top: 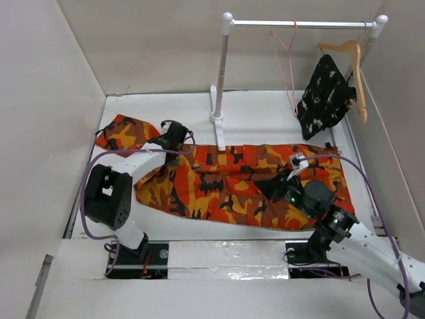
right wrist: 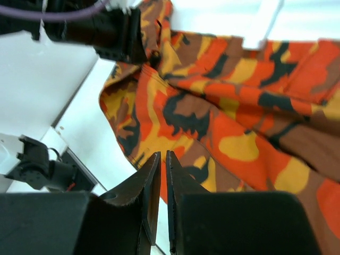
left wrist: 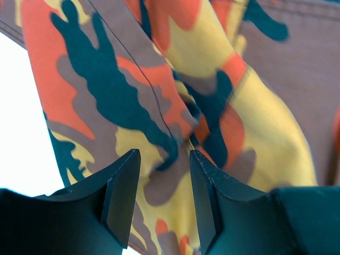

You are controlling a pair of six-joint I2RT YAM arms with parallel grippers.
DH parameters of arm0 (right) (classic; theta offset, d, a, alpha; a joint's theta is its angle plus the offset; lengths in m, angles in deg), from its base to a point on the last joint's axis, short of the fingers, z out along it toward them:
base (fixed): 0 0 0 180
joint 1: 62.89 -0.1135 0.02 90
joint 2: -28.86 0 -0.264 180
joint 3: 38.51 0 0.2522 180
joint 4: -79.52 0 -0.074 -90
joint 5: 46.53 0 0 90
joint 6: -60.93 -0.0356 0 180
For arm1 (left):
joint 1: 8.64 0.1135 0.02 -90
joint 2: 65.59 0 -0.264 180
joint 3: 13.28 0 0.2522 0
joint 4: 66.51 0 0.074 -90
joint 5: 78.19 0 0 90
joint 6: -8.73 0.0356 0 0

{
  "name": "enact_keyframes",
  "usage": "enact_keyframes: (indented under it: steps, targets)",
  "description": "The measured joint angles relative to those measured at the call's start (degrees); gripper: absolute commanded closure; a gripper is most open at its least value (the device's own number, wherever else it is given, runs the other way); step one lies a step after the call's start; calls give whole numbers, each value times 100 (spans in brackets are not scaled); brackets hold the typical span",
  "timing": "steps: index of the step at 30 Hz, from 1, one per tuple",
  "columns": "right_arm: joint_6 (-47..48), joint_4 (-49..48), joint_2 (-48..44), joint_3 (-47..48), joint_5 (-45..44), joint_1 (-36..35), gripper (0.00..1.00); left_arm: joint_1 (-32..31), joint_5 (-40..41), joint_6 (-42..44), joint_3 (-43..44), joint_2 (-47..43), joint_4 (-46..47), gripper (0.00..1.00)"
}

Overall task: Place the trousers on the hanger
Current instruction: Flatten out the trousers at the center of the board.

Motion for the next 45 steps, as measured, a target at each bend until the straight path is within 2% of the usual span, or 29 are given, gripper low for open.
enact_keyframes:
  steps: [5, 8, 10, 11, 12, 14, 15, 17, 21, 22, 26, 28, 29, 30, 33, 34, 36, 39, 42, 45]
  targets:
    - [-184, 313, -299, -339, -4, 0, 85, 81, 240, 48, 236, 461, 81, 62]
    - [-225, 389, -330, -345, -7, 0, 85, 90, 341, 72, 363, 678, 98, 66]
    - [-234, 407, -332, -345, -7, 0, 84, 90, 372, 87, 446, 824, 114, 75]
    - [-240, 428, -332, -345, -20, 0, 84, 90, 391, 94, 472, 883, 129, 94]
    - [-247, 459, -337, -345, -37, 0, 82, 90, 417, 76, 487, 931, 138, 100]
    - [-302, 535, -350, -345, -133, 0, 76, 96, 498, 90, 492, 953, 129, 100]
    - [-337, 568, -358, -345, -212, 0, 66, 101, 535, 85, 492, 933, 125, 100]
    - [-422, 658, -356, -345, -420, 7, 60, 114, 590, 46, 492, 800, 127, 100]
    - [-673, 938, -374, -363, -776, 236, 53, 138, 575, -85, 472, -90, 155, 100]
    - [-704, 981, -407, -374, -826, 328, 45, 146, 555, -122, 446, -431, 208, 100]
    - [-817, 1115, -505, -435, -942, 667, 37, 166, 481, -306, 367, -1788, 313, 100]
    - [-914, 1241, -507, -435, -1084, 844, 27, 186, 389, -402, 273, -2391, 393, 100]
    - [-997, 1335, -507, -435, -1204, 946, 26, 186, 358, -448, 223, -2638, 393, 100]
    - [-1110, 1456, -507, -435, -1355, 1049, 27, 186, 328, -501, 186, -2903, 380, 100]
    - [-1401, 1746, -474, -435, -1681, 1447, 43, 186, 278, -686, 155, -3604, 332, 100]
    - [-1429, 1799, -446, -435, -1759, 1591, 53, 186, 282, -739, 155, -3840, 334, 100]
    - [-1453, 1862, -354, -426, -1869, 1906, 62, 186, 348, -837, 155, -4310, 354, 100]
    - [-1386, 2004, -50, -284, -2164, 2450, 93, 186, 542, -979, 146, -5031, 363, 100]
    - [-1257, 2020, 431, -22, -2411, 3128, 94, 186, 699, -1060, 46, -5801, 452, 100]
    - [-1075, 1740, 970, 109, -2256, 4155, 61, 186, 750, -1108, -85, -6577, 584, 100]
